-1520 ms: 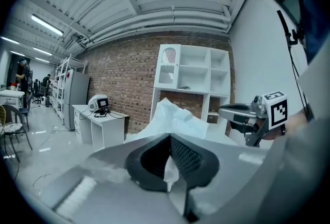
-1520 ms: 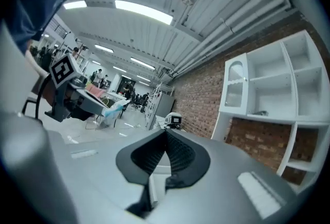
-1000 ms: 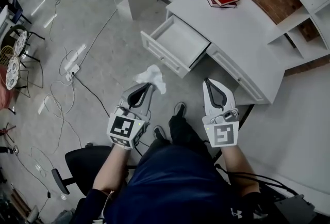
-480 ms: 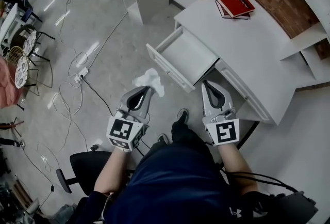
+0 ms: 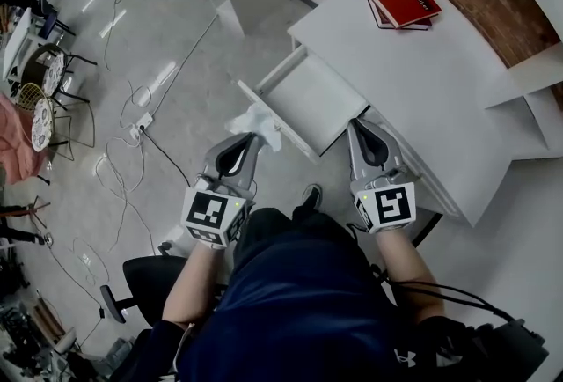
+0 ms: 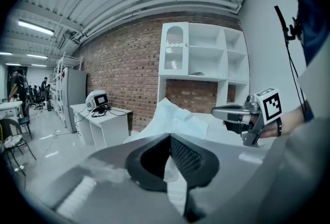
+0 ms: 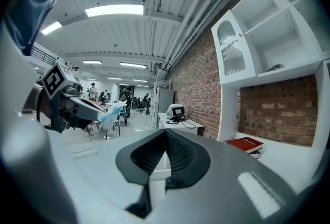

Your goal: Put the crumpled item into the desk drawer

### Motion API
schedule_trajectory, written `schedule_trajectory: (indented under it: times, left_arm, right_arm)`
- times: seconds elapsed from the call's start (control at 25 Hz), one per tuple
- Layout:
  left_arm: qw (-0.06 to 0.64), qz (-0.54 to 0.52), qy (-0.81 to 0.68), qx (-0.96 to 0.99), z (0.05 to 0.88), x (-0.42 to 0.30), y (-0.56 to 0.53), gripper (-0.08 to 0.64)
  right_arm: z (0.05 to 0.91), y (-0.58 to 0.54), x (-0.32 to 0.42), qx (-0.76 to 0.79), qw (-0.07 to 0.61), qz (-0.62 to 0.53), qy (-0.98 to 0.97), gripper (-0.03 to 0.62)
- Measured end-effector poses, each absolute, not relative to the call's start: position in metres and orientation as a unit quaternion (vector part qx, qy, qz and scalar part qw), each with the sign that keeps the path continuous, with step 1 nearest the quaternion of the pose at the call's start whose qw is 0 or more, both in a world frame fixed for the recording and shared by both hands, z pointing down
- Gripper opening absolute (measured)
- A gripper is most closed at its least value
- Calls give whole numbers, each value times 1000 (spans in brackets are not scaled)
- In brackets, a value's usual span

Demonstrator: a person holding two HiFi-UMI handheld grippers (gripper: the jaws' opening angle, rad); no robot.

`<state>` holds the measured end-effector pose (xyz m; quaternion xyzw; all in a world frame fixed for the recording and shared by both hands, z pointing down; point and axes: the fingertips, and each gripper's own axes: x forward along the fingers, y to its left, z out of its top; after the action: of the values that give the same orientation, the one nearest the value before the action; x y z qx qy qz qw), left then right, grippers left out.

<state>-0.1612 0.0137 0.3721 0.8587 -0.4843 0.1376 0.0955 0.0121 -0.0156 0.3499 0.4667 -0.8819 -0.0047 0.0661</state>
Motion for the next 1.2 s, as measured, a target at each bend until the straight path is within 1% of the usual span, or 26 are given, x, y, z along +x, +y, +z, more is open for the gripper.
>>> schedule_trajectory:
  times: [0.2, 0.56, 0.92, 1.2]
  left_arm:
    - [101, 153, -475, 861, 379, -150, -6, 3]
    - [125, 179, -425, 878, 403, -130, -64, 3]
    - [115, 241, -297, 917, 449, -87, -130, 3]
    - [108, 290, -183, 933, 493, -51, -151, 3]
  right_arm:
    - [355, -30, 22, 469, 61, 14, -881, 2]
    - [381, -60, 64, 538, 84, 49, -837, 2]
    - [407, -83, 92, 620, 106, 104, -771, 2]
    - [424, -73, 113, 690, 112, 135, -702, 2]
